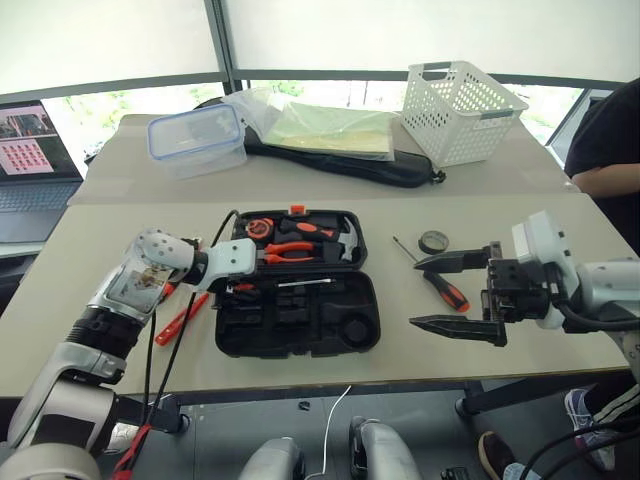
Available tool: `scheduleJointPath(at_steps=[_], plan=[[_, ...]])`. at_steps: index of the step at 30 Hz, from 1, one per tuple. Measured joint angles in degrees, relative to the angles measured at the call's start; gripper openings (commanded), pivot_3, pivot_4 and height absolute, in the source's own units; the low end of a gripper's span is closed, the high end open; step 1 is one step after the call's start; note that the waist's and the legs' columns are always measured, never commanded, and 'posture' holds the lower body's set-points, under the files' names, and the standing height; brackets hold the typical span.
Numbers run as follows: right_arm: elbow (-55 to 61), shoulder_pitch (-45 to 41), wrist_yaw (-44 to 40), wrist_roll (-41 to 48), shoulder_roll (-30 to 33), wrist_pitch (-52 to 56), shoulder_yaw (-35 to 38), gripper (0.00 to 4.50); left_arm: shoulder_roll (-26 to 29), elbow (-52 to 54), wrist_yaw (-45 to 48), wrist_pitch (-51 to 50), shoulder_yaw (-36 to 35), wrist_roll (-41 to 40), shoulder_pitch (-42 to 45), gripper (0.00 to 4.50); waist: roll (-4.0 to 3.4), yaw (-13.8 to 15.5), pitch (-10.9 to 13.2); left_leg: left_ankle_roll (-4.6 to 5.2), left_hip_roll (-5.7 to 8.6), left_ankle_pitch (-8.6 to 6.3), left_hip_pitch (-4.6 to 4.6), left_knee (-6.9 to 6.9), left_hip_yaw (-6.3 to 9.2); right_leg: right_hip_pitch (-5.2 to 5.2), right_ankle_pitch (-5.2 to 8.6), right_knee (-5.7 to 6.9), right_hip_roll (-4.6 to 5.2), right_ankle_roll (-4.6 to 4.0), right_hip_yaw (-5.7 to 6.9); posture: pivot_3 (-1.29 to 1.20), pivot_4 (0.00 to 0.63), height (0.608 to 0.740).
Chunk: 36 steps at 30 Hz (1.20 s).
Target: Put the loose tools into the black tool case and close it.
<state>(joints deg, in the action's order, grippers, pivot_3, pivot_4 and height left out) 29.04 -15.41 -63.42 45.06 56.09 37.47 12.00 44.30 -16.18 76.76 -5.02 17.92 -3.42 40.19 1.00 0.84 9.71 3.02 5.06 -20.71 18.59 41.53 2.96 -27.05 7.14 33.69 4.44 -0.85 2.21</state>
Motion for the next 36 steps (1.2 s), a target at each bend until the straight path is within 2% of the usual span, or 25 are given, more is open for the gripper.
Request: scheduleJointPath(at_steps=[2, 4, 7, 11, 19, 21, 36], plan=[[0.18, -0.08, -0.01, 0.59, 0.0, 0.06, -0.01, 4.5, -0.13, 1.47, 0.09, -1.78, -1.42, -1.33, 0.02, 3.9, 0.0, -0.01, 0.0, 0.02, -0.01, -0.01, 0.07, 0.14, 0.06, -0.01, 0.0, 0.03, -0.01, 0.01, 0.04, 0.0, 0.15, 0.74], [0.2, -0.09, 0.0, 0.96, 0.0, 0.11, -0.14, 4.5, -0.14, 2.45, 0.23, -2.97, -2.37, -2.07, 0.39, 4.47, 0.0, -0.02, 0.0, 0.04, 0.0, -0.03, 0.07, 0.15, 0.05, 0.0, -0.01, 0.04, 0.0, 0.02, 0.02, 0.0, 0.15, 0.74], [0.18, -0.09, -0.01, 0.99, 0.0, 0.11, -0.37, 4.5, -0.15, 2.93, 0.23, -3.04, -3.13, -2.34, 0.86, 4.47, 0.0, -0.07, 0.0, 0.04, 0.0, -0.03, 0.07, 0.15, 0.05, 0.0, -0.01, 0.03, -0.01, 0.02, 0.03, 0.0, 0.15, 0.74], [0.13, -0.59, -0.03, 0.98, 0.0, 0.11, -0.69, 4.5, -0.8, 2.66, 0.26, -2.69, -3.1, -1.99, 0.97, 3.51, 0.0, -0.08, 0.0, 0.04, 0.0, -0.03, 0.07, 0.16, 0.04, 0.0, -0.01, 0.03, -0.01, 0.02, 0.02, 0.0, 0.15, 0.74], [-0.25, -1.21, -0.02, 0.94, 0.0, 0.11, -1.72, 4.5, -2.93, -0.97, 0.36, 0.66, -1.84, 0.28, 0.96, 0.58, 0.0, -0.05, 0.0, 0.04, 0.01, -0.03, 0.09, 0.17, 0.04, 0.0, -0.01, 0.02, 0.0, 0.03, 0.03, 0.0, 0.15, 0.74], [-0.25, -1.21, 0.02, 0.96, 0.0, 0.11, -1.72, 4.5, -3.4, -1.51, 0.24, 1.62, -1.84, 0.67, 1.34, 0.05, 0.0, -0.03, 0.0, 0.04, 0.0, -0.03, 0.09, 0.18, 0.05, 0.0, -0.01, 0.02, 0.0, 0.03, 0.03, 0.0, 0.15, 0.74], [0.23, 0.29, 1.39, 1.18, 0.0, 0.11, -1.64, 4.5, -3.86, -2.63, 0.71, 7.14, -0.44, 4.44, 2.17, 0.05, 0.0, -0.04, -0.04, 0.05, 0.0, -0.03, 0.05, 0.18, 0.03, 0.02, -0.01, 0.05, 0.01, 0.03, 0.0, 0.0, 0.15, 0.74]])
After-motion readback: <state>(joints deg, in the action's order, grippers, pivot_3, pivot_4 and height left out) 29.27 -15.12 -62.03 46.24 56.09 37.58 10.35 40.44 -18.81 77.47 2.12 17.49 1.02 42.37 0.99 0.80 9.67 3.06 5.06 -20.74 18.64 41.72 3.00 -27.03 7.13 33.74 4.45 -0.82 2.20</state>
